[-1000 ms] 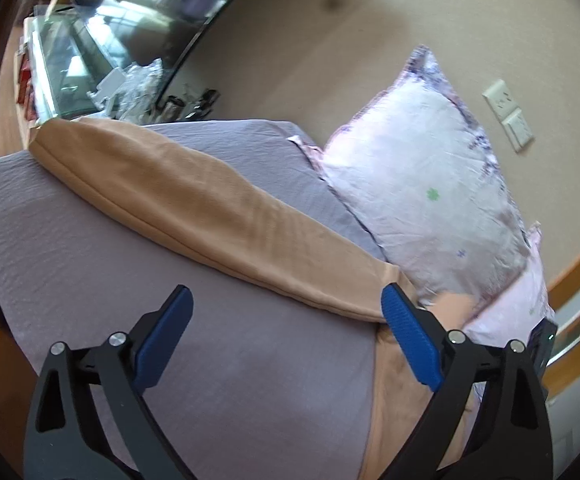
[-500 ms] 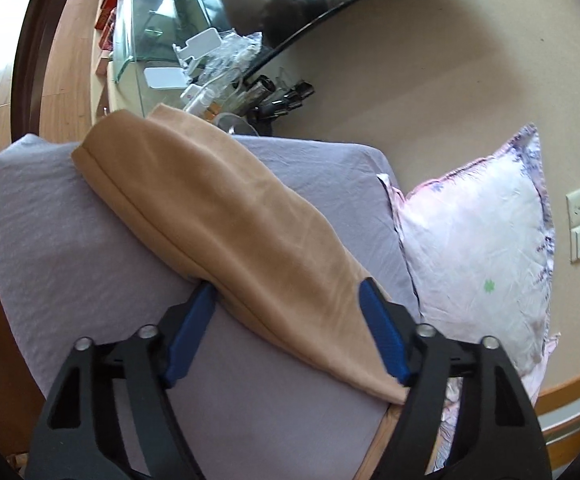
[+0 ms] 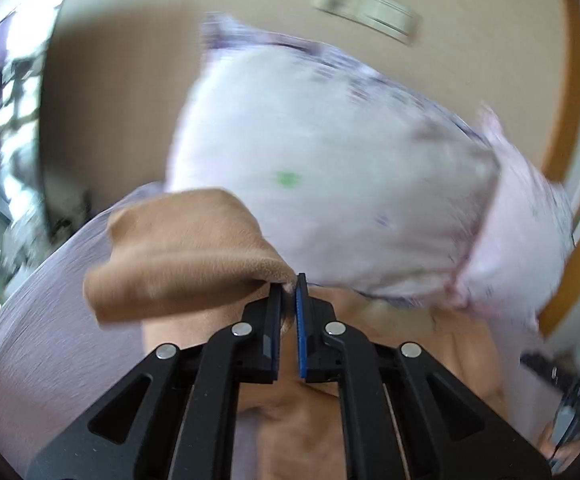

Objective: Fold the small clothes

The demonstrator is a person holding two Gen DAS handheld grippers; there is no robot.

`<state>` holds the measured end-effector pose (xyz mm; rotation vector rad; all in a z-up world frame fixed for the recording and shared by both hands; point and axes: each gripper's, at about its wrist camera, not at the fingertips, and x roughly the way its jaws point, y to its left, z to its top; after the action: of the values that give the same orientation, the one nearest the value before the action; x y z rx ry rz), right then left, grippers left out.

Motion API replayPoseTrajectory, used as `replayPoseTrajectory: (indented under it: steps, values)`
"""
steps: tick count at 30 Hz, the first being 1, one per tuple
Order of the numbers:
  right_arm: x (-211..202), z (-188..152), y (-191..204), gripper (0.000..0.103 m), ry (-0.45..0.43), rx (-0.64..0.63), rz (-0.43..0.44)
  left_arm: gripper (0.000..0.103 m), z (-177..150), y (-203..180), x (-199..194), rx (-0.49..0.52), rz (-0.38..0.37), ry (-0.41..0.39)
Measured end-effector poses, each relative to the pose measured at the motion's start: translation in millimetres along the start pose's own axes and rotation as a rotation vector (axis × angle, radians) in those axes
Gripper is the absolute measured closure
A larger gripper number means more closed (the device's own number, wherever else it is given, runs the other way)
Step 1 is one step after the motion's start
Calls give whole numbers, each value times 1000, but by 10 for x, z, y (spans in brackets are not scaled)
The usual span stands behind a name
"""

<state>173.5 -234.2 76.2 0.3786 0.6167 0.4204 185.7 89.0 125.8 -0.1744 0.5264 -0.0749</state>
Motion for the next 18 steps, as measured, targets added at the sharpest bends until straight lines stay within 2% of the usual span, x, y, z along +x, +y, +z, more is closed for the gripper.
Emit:
replayPoseTrajectory:
  steps: [3, 4, 5, 6, 8, 9, 10, 12, 14, 16, 17, 18]
  values:
    - [6, 7, -274, 23, 23, 71, -45, 95, -452, -1100, 419, 379, -47, 124]
    - [25, -2, -361, 23, 43, 93, -55, 94, -715, -1425, 524, 526, -49, 172]
    - [52, -8, -460, 24, 70, 113, -65, 93, -1010, -1674, 539, 670, -44, 188]
    - [70, -21, -504, 32, 82, 120, -69, 92, -1212, -1767, 491, 759, -33, 176]
    - [154, -43, -603, 46, 125, 129, -79, 91, -1440, -1790, 319, 849, -12, 147]
    - [203, -48, -626, 50, 145, 137, -78, 85, -1483, -1744, 216, 856, -6, 135]
    - [270, -59, -643, 52, 171, 149, -72, 74, -1490, -1646, 100, 840, -4, 134]
    - [448, -88, -657, 57, 232, 148, -89, 63, -1416, -1355, -60, 781, 7, 143]
    - [647, -163, -632, 60, 308, 122, -145, 61, -1369, -1044, -128, 712, 61, 179]
    - [767, -264, -611, 69, 357, 103, -154, 61, -1356, -735, -136, 656, 116, 219]
    - [757, -291, -553, 76, 334, 55, -176, 61, -1368, -590, -140, 620, 138, 242]
    - [760, -308, -501, 97, 336, 17, -174, 61, -1373, -507, -149, 591, 143, 259]
